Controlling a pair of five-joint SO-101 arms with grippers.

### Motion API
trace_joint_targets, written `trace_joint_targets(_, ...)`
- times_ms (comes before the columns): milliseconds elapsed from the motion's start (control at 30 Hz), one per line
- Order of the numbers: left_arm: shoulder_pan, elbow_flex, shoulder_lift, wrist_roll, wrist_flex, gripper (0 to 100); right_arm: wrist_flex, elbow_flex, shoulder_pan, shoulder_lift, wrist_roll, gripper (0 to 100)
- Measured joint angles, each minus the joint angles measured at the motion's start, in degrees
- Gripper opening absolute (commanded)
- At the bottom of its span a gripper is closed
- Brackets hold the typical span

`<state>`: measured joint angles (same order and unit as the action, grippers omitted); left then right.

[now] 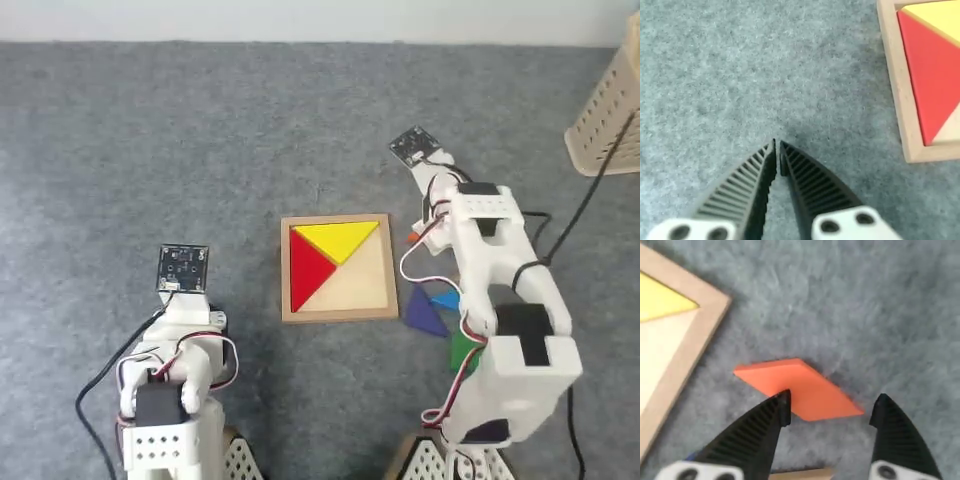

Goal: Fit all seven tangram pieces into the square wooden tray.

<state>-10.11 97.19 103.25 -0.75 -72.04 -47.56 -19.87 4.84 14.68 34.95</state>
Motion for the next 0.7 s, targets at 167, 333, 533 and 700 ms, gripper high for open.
trace_joint_targets(167,0.0,0.0,0.0,0.0,0.0,1,-2.81,2.02,0.09,0.88,-1.85,8.4)
trace_joint_targets(333,-0.09,0.0,0.0,0.0,0.0,1,-8.53,3.08,0.09,0.88,-9.85,6.2)
trace_joint_targets(533,0.0,0.0,0.0,0.0,0.0,1,-17.14,4.13,0.09,0.97,-22.15,6.7)
trace_joint_targets(700,0.0,0.0,0.0,0.0,0.0,1,-21.36,6.95,0.09,1.49,-27.08,10.7)
